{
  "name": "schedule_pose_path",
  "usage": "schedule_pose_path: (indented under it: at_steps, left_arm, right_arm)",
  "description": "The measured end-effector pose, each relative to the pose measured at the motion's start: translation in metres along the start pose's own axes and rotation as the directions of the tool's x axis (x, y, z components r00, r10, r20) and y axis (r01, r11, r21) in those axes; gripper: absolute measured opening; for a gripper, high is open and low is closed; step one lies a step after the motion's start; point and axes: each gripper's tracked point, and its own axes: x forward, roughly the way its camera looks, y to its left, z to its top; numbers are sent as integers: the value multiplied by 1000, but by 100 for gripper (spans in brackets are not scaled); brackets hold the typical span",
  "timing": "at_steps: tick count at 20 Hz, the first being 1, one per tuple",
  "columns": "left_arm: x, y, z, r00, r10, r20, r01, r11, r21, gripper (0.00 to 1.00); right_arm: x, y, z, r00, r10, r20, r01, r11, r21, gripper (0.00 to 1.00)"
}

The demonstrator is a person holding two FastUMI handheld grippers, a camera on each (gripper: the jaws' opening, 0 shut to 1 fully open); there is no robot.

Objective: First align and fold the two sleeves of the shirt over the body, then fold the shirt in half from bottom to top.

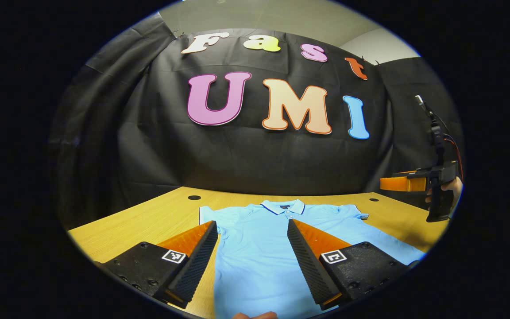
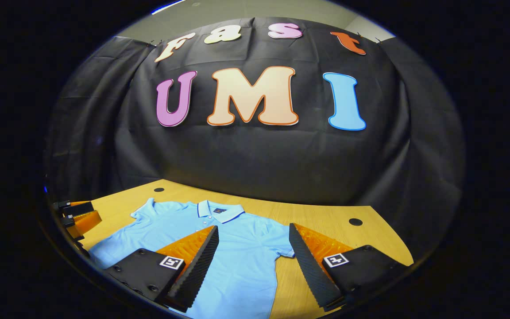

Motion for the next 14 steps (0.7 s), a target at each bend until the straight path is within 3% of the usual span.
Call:
schedule_pose_path:
  at_steps: [6, 11, 14]
  left_arm:
    - [-7, 12, 2, 1000, 16, 14, -16, 1000, -5, 94]
    - [-14, 25, -1, 999, 39, 8, -39, 999, -12, 94]
    - [-16, 32, -8, 999, 51, -8, -52, 999, -15, 94]
  right_arm:
    - [62, -14, -25, 986, 19, -168, -17, 1000, 9, 100]
    - [119, -49, -55, 956, -69, -284, 69, 998, -10, 98]
    - [143, -65, -87, 923, -99, -373, 107, 994, -1, 99]
